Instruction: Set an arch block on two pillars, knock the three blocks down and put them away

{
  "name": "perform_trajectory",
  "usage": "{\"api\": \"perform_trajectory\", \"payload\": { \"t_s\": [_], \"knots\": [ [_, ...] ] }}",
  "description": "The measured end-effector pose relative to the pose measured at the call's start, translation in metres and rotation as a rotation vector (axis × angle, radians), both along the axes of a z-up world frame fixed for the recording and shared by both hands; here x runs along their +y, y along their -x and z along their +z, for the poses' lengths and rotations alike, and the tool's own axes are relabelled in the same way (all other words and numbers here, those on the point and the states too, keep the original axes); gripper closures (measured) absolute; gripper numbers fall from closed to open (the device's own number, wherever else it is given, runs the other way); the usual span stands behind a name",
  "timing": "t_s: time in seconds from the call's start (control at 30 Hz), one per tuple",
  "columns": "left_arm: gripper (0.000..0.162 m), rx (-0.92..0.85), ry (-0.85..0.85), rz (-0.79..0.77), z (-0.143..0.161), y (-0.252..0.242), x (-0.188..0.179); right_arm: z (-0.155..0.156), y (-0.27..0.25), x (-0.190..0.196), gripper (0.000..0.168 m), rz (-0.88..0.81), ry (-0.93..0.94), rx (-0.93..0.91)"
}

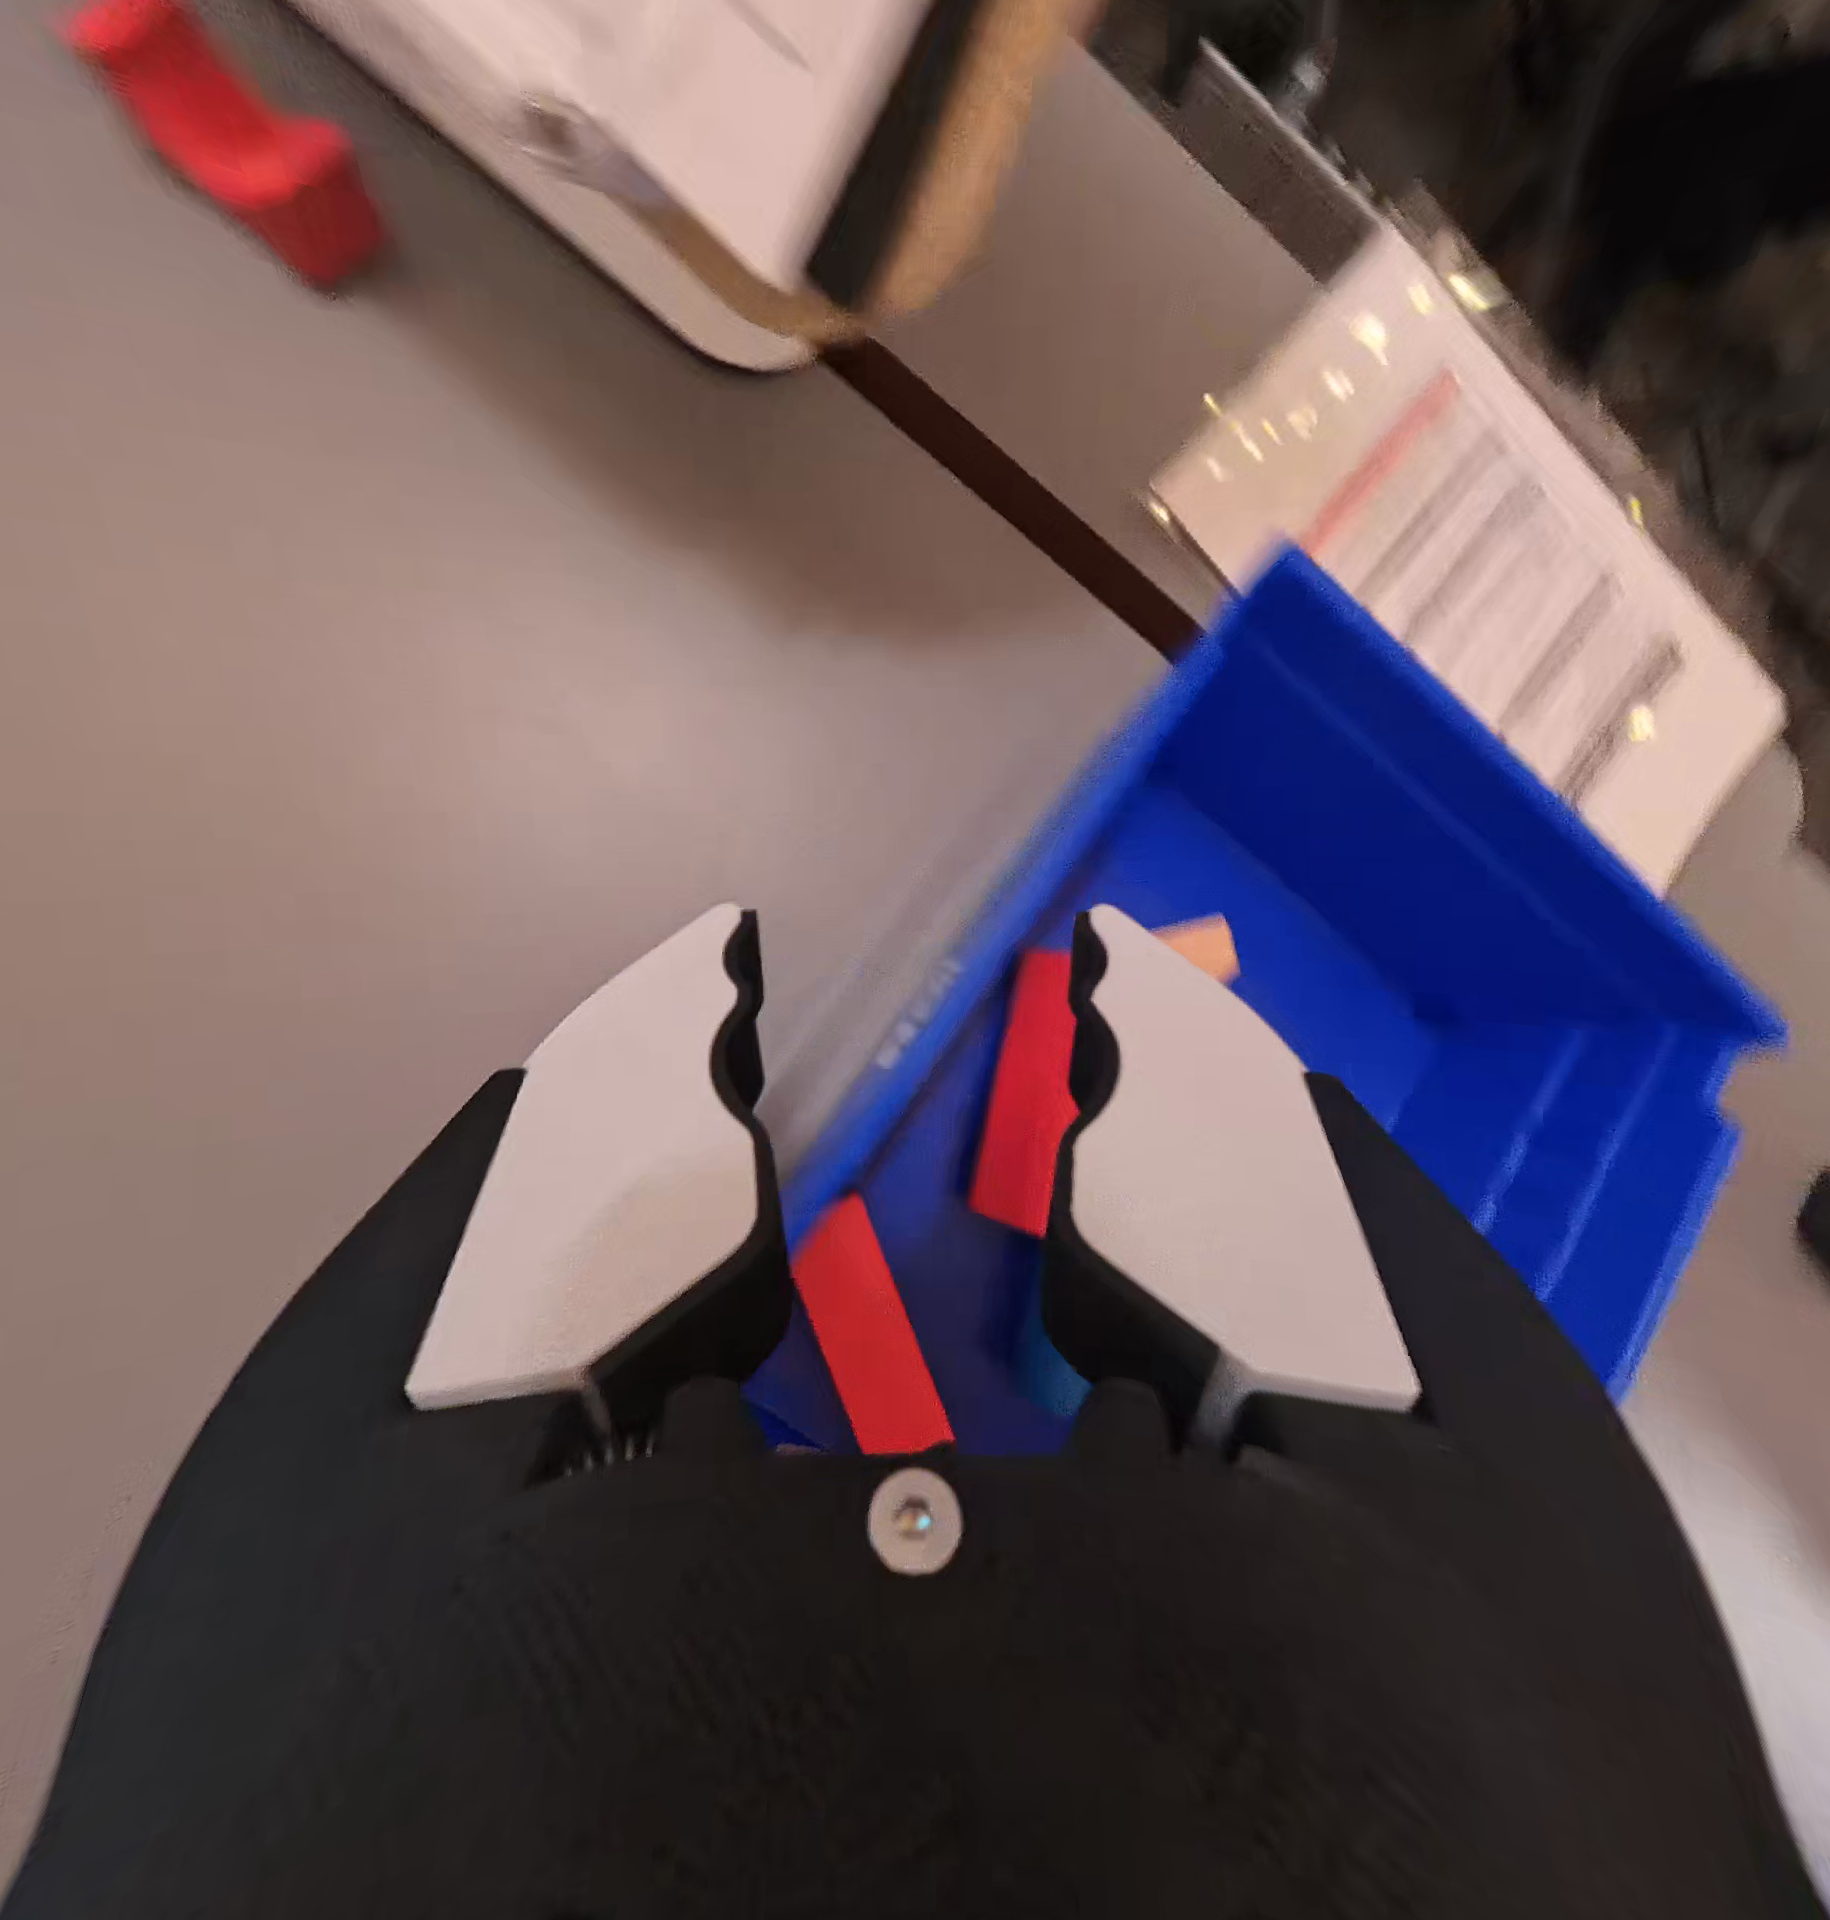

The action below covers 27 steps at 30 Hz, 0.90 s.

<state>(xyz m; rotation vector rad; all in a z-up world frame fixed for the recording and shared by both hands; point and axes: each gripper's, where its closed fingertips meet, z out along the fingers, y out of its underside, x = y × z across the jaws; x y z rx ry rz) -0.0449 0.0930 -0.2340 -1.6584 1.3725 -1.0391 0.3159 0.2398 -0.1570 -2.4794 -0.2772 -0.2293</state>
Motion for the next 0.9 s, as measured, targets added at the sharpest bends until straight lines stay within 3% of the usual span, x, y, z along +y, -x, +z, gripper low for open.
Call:
{"api": "perform_trajectory", "payload": {
  "t_s": [0.03,0.2,0.33,0.6,0.7,0.9],
  "knots": [
    [0.074,-0.001,0.001,0.001,0.000,0.000,0.000,0.000,0.021,0.007,0.108,0.088,0.009,-0.021],
    [0.074,-0.001,-0.003,0.002,0.000,0.000,0.000,-0.031,0.108,0.054,0.101,0.413,0.030,-0.185],
    [0.074,-0.003,-0.003,-0.004,0.001,0.000,-0.001,-0.067,0.170,0.098,0.102,0.620,0.006,-0.206],
    [0.074,-0.021,0.009,-0.017,0.002,0.003,-0.001,-0.106,0.197,0.174,0.103,0.569,0.007,-0.015],
    [0.074,-0.053,0.036,-0.023,0.006,0.005,0.001,-0.111,0.194,0.186,0.114,0.558,-0.019,-0.015],
    [0.074,-0.092,0.080,-0.031,0.010,0.007,0.003,-0.115,0.195,0.195,0.112,0.620,-0.073,-0.127]
  ]
}}
